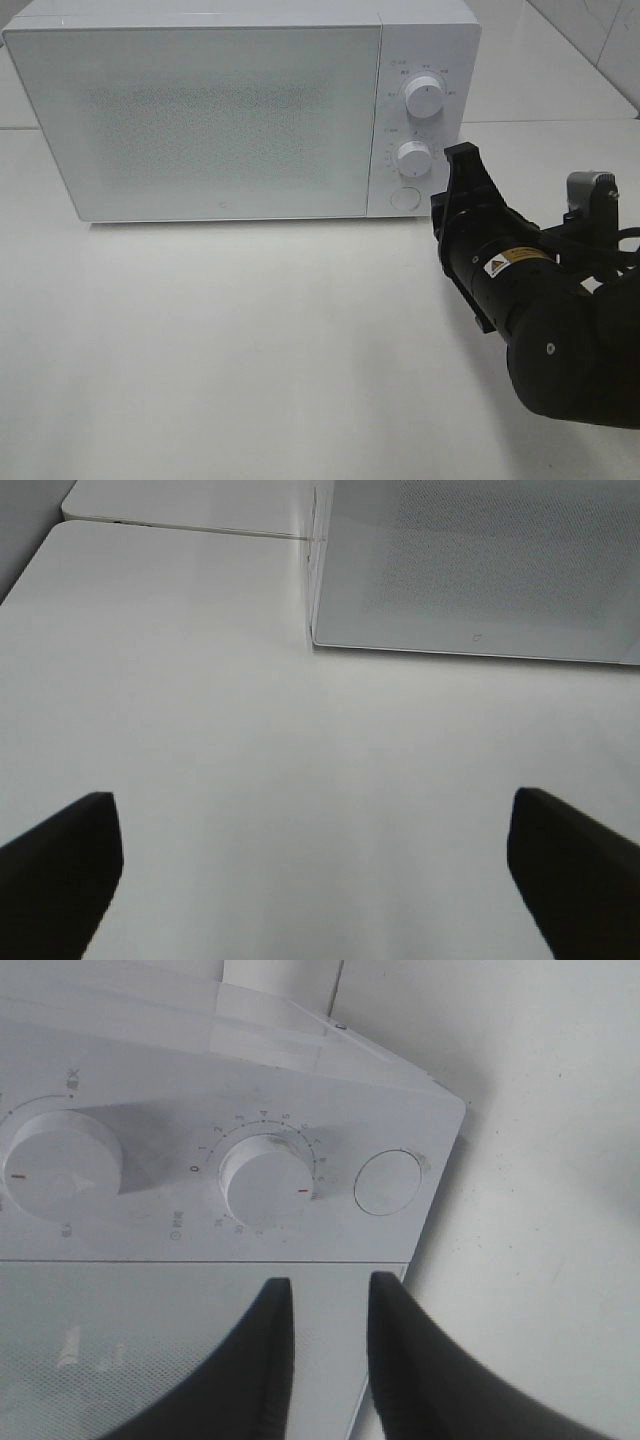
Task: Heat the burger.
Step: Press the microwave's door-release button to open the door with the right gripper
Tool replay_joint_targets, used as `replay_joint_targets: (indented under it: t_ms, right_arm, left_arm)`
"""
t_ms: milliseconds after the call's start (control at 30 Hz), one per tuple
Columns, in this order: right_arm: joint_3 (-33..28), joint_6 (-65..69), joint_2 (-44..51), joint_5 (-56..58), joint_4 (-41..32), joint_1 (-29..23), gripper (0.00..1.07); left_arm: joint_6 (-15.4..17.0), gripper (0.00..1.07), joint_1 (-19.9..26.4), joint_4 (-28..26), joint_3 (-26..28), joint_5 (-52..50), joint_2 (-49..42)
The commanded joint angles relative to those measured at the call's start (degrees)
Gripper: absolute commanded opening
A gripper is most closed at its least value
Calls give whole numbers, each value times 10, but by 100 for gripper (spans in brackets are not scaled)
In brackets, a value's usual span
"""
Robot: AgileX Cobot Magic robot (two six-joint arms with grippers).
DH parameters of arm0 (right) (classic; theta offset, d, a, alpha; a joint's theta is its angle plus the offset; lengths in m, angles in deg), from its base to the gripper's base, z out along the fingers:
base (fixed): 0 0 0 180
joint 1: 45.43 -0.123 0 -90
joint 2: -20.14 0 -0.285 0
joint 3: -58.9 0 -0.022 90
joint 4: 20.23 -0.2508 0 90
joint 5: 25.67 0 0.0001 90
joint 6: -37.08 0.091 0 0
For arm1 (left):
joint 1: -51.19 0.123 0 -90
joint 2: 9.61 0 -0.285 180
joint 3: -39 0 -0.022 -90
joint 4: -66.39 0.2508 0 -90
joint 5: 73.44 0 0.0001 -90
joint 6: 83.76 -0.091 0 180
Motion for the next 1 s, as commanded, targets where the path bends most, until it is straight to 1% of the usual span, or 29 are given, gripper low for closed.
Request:
replay_joint_targets:
  t_ms: [33, 100, 167, 200, 233, 267, 300, 500, 800, 900, 967, 1000]
  right_arm:
    - [4, 65, 1, 2, 9, -1, 24]
    - [4, 74, 1, 2, 9, -1, 24]
    - [4, 97, 1, 7, 9, -1, 15]
    - [4, 97, 1, 7, 9, -1, 15]
    - [4, 105, 1, 15, 9, -1, 6]
    - [4, 105, 1, 15, 9, -1, 6]
    - [4, 111, 1, 26, 9, -1, 0]
    - [4, 150, 1, 45, 6, 0, 0]
    - [4, 147, 1, 49, -7, 0, 0]
    - [6, 136, 1, 65, -8, 13, 0]
    - [14, 121, 1, 84, 13, 40, 0]
    - [14, 121, 1, 84, 13, 40, 0]
  left_arm:
    - [0, 100, 1, 1, -1, -5, -11]
    - [0, 100, 1, 1, -1, -5, -11]
    - [0, 100, 1, 1, -1, -5, -11]
    - [0, 100, 1, 1, -1, -5, -11]
    - [0, 100, 1, 1, -1, -5, -11]
    - [0, 100, 1, 1, -1, -5, -11]
    - [0, 100, 1, 1, -1, -5, -11]
    - [0, 100, 1, 1, -1, -5, -11]
    - [0, 100, 1, 1, -1, -5, -11]
    - [0, 100, 1, 1, -1, -5, -11]
    - [0, 100, 1, 1, -1, -5, -11]
    - [0, 100, 1, 1, -1, -5, -11]
